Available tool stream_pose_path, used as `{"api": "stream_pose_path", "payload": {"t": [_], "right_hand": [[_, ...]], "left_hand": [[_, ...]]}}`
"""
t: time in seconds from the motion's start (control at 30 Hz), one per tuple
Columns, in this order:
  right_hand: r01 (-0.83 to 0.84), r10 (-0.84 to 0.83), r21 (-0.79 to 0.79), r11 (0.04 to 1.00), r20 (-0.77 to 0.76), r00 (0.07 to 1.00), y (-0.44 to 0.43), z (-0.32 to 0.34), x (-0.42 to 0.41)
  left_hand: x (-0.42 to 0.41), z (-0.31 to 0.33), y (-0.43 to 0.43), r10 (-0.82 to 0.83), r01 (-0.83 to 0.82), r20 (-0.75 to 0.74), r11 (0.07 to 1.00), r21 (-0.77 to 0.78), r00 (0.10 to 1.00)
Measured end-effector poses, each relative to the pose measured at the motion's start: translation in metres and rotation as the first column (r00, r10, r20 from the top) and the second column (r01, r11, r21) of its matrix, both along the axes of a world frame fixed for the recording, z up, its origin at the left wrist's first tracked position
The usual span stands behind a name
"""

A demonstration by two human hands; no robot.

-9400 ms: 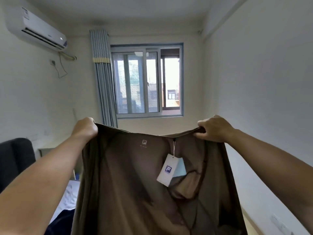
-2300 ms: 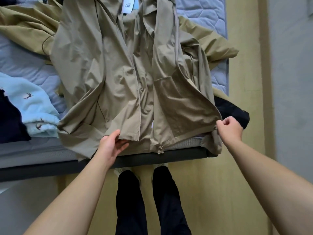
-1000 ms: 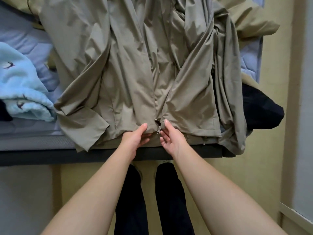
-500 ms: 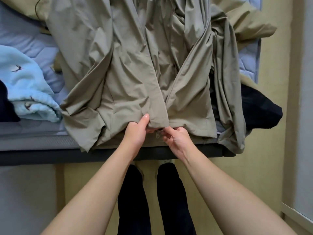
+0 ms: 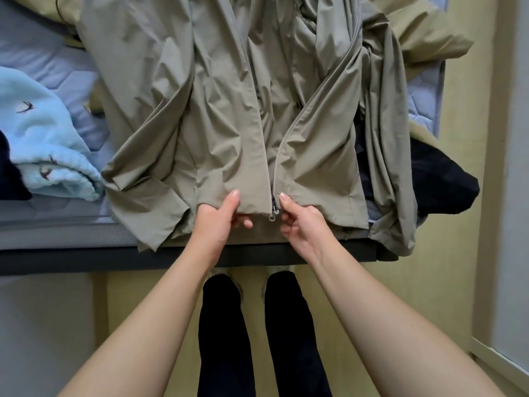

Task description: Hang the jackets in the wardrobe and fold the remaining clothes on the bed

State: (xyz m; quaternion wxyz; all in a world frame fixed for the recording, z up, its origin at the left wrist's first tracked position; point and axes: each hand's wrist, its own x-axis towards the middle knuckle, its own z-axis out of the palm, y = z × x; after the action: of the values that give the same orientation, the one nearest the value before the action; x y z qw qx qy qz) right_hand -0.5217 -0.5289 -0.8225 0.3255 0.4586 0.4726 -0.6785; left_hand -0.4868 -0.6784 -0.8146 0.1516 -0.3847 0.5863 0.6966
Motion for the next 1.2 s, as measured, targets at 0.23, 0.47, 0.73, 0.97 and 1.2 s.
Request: {"api": "stream_pose_path", "payload": {"t": [0.23,0.47,0.73,0.97,1.2], "right_hand": [[-0.043,0.047,-0.224,0.974,0.012,0.999,0.005,0.018,0.013],[-0.079,0.078,-0.151,0.985,-0.009,0.997,0.015,0.013,0.006],[-0.068,0.064,-0.175,0.982,-0.027,0.998,0.035,0.021,-0.001],[0.022,-0.038,-0.283,0.959,-0.051,0.998,0.028,0.038,0.001],[0.167,-0.197,-0.282,0.945,-0.082,0.977,0.013,0.042,0.010]], "left_hand": [[0.003,0.005,0.012,-0.121,0.093,0.096,0.961,0.260,0.988],[-0.016,-0.005,0.022,0.017,-0.180,0.377,0.897,0.403,0.926],[-0.034,-0.006,0.046,-0.033,-0.076,0.318,0.943,0.325,0.948],[-0.019,0.019,0.036,-0.056,0.048,0.114,0.996,0.071,0.992],[-0.011,0.035,0.040,0.125,-0.109,-0.113,0.985,0.135,0.986]]}}
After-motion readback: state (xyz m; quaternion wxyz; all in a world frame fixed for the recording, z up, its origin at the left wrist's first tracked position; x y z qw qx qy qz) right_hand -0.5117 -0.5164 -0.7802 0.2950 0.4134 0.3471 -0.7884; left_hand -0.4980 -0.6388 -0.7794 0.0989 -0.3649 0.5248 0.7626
